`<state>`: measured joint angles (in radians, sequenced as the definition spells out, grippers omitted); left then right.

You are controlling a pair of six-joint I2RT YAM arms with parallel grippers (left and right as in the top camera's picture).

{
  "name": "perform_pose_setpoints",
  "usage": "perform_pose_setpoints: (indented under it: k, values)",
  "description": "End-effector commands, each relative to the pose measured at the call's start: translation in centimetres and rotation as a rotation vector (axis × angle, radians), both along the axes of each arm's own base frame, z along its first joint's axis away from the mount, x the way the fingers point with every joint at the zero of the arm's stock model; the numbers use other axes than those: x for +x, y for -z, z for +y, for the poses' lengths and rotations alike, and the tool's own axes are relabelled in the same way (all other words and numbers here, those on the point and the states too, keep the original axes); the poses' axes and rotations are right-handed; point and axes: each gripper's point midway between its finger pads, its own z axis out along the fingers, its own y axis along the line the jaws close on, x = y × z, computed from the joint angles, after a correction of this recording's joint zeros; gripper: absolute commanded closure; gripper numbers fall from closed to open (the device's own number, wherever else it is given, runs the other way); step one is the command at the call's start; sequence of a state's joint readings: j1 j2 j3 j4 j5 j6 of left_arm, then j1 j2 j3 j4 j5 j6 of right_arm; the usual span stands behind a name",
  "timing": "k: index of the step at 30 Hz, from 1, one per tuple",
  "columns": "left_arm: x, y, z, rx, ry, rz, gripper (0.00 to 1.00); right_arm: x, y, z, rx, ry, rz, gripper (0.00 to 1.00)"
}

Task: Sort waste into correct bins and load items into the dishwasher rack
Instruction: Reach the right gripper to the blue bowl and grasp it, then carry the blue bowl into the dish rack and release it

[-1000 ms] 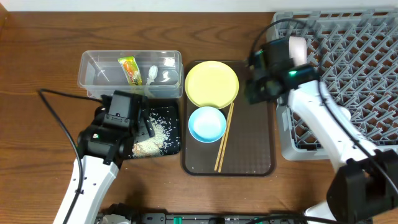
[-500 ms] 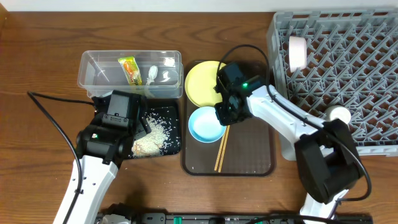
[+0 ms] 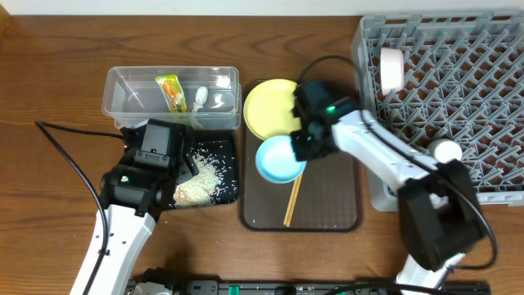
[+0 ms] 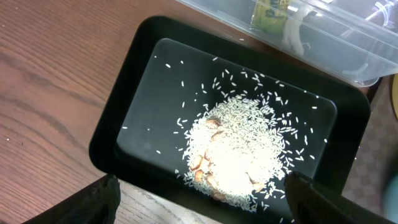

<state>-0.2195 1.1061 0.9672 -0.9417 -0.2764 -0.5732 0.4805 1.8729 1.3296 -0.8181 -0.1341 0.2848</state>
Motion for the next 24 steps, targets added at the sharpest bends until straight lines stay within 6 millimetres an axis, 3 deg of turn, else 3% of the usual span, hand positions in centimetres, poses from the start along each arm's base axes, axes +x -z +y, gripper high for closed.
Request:
perform_pose_setpoints:
  k: [1,7,12,14,19,24]
  values:
    - [0.1,-0.3,0.5,0.017,-0.020,-0.009,0.13,4.9,-7.8,-4.1,-0.023,0.085,-0.263,0.99]
    - [0.2,-0.4,0.4,0.016,-0.020,-0.018,0.13,9.3,-16.7,-13.7,-0.190,0.236,-0.603,0.99]
    - [0.4,-0.5,0.4,0.014,-0.020,-0.025,0.13,11.6,-22.8,-22.8,-0.495,0.375,-0.841,0.99]
    - [0.5,-0.5,0.4,0.013,-0.020,-0.028,0.13,12.4,-24.5,-25.5,-0.627,0.388,-0.897,0.99]
    - [0.5,-0.5,0.4,0.013,-0.020,-0.028,0.13,14.3,-26.8,-30.1,-0.885,0.386,-0.965,0.99]
    - [0.5,-0.5,0.4,0.013,-0.020,-0.028,0.13,17.0,-25.4,-32.5,-1.050,0.326,-0.948,0.99]
